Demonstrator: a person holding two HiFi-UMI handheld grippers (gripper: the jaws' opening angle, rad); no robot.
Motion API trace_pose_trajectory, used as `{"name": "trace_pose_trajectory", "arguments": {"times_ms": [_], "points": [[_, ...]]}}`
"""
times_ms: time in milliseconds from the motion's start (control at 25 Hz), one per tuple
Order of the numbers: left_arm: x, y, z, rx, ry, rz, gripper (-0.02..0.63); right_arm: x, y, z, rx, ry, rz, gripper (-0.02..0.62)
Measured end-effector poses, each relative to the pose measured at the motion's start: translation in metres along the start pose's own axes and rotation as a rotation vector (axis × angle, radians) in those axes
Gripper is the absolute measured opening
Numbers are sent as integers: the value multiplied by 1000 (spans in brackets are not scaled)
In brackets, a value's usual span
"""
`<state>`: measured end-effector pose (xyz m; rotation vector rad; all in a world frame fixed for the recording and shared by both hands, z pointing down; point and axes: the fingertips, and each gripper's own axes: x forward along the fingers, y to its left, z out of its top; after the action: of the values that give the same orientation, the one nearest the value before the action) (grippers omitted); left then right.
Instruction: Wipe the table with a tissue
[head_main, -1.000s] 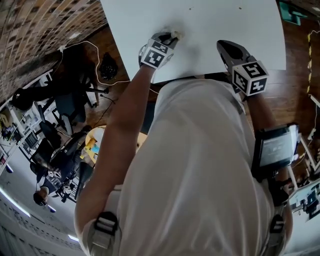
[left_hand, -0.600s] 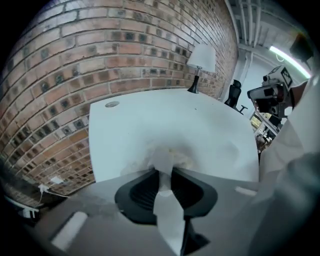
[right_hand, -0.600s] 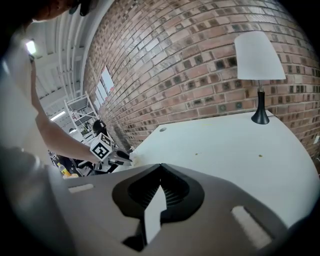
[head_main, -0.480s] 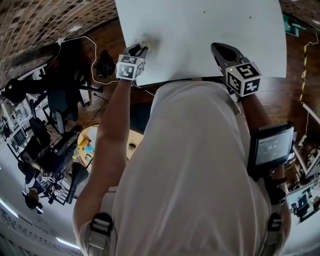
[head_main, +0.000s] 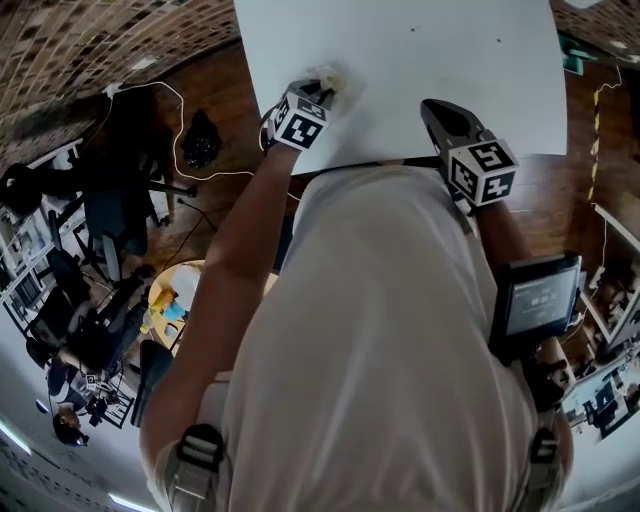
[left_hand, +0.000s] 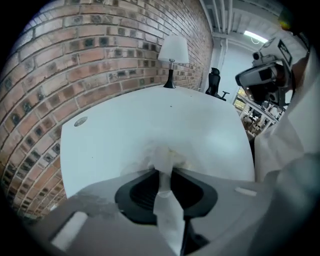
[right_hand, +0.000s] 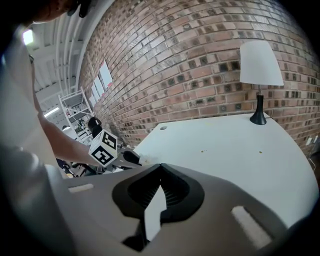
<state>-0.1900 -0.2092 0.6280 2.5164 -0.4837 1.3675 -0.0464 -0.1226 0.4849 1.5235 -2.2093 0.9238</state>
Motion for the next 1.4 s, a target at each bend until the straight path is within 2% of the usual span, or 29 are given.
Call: {"name": "trace_pose_trajectory", "arguments": {"times_ms": [320,520,760,1000,1240,1400], "points": [[29,-1,53,-23,-42,2,84,-13,-40,8,-5,-22,-14,8],[29,-47,88,-40,-118,-80,84,-30,-85,17,18,-36,-24,8],[31,-90,90,-85,-99,-109,83,-42,-137,40,14,-69,-15,8],[24,-70,95,-158,-84,-34,83,-40,-160,60,-14,-100,33,8],[24,-39,113,-209,-96,66,83,-35,-157,54,-7,-101,79,8],[41,-34,126,-215,-93,72,83,-44,-165,55,21,-113,93,8]]}}
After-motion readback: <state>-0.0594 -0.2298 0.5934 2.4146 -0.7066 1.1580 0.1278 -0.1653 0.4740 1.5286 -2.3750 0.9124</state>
